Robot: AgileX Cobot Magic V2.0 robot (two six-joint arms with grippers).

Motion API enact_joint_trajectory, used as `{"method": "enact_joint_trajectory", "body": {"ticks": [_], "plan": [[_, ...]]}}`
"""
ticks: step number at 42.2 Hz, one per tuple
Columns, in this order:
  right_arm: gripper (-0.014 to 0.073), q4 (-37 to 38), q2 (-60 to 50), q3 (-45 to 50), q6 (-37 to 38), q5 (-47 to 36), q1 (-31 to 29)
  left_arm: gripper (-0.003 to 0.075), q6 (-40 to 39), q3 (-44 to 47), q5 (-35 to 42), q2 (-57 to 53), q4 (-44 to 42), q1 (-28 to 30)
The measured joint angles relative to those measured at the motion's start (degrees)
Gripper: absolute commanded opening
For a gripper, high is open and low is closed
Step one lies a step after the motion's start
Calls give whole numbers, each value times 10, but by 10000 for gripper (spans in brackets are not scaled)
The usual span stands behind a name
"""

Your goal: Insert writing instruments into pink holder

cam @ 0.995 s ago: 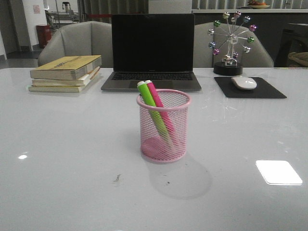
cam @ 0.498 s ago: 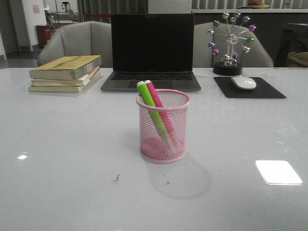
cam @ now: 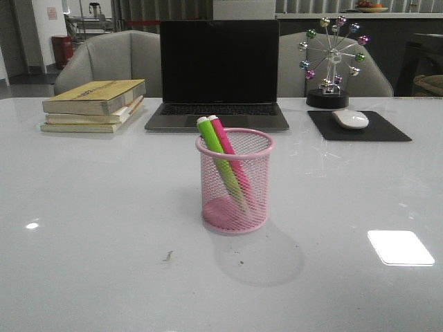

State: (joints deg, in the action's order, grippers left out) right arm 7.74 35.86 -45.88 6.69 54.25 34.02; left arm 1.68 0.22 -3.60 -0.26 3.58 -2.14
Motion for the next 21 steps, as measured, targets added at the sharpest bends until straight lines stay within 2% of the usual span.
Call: {"method": "enact_joint_trajectory", "body": {"ticks": [21], "plan": [[57,0,0,0,0,0,0,92,19,0,1,0,14,0]]}}
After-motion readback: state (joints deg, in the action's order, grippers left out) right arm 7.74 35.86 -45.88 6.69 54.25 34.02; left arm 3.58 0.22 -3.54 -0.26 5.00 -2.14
